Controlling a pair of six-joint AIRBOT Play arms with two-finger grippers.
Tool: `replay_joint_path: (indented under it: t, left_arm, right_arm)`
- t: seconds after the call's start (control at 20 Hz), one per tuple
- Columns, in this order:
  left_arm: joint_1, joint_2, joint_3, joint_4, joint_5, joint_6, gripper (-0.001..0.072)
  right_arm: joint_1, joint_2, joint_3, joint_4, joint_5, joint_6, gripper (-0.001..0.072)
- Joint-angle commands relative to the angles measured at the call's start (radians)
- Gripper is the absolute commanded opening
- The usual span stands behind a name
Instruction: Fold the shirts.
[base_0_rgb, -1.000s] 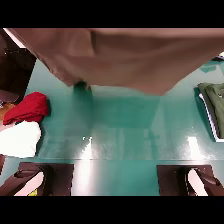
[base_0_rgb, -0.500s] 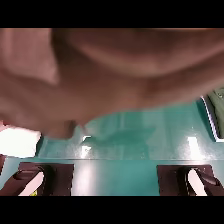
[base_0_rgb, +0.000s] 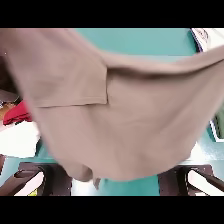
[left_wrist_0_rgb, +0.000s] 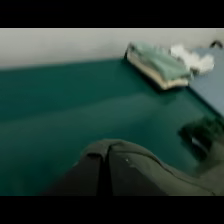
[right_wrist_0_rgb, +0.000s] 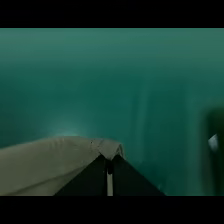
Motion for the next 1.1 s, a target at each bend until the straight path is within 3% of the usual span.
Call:
replay_joint_path:
  t: [0.0, 0.1, 0.3, 0.6, 0.8, 1.05]
  left_arm:
    - [0.001, -0.174, -0.233, 0.0, -0.049, 0.014, 0.0029]
    - [0.001, -0.335, -0.265, -0.005, 0.0, 0.069, 0.0029]
    - [0.001, -0.569, -0.229, -0.132, 0.222, 0.214, 0.0029]
    - [0.001, -0.645, -0.122, -0.101, 0.441, 0.319, 0.0029]
    - [0.001, -0.65, -0.126, 0.078, 0.418, 0.329, 0.0029]
    - [0.001, -0.688, -0.132, 0.197, 0.233, 0.33, 0.0029]
  right_arm:
    - [0.077, -0.215, -0.146, -0.007, 0.068, 0.012, 0.0016]
    - [0.087, -0.344, -0.172, -0.007, 0.011, 0.012, 0.0016]
    - [0.059, -0.506, -0.144, -0.005, -0.211, 0.013, 0.0016]
    - [0.004, -0.541, -0.053, -0.006, -0.423, 0.012, 0.0015]
    - [0.018, -0.539, -0.108, -0.007, -0.396, -0.012, 0.0015]
    - [0.092, -0.528, -0.305, -0.007, -0.389, -0.02, 0.0015]
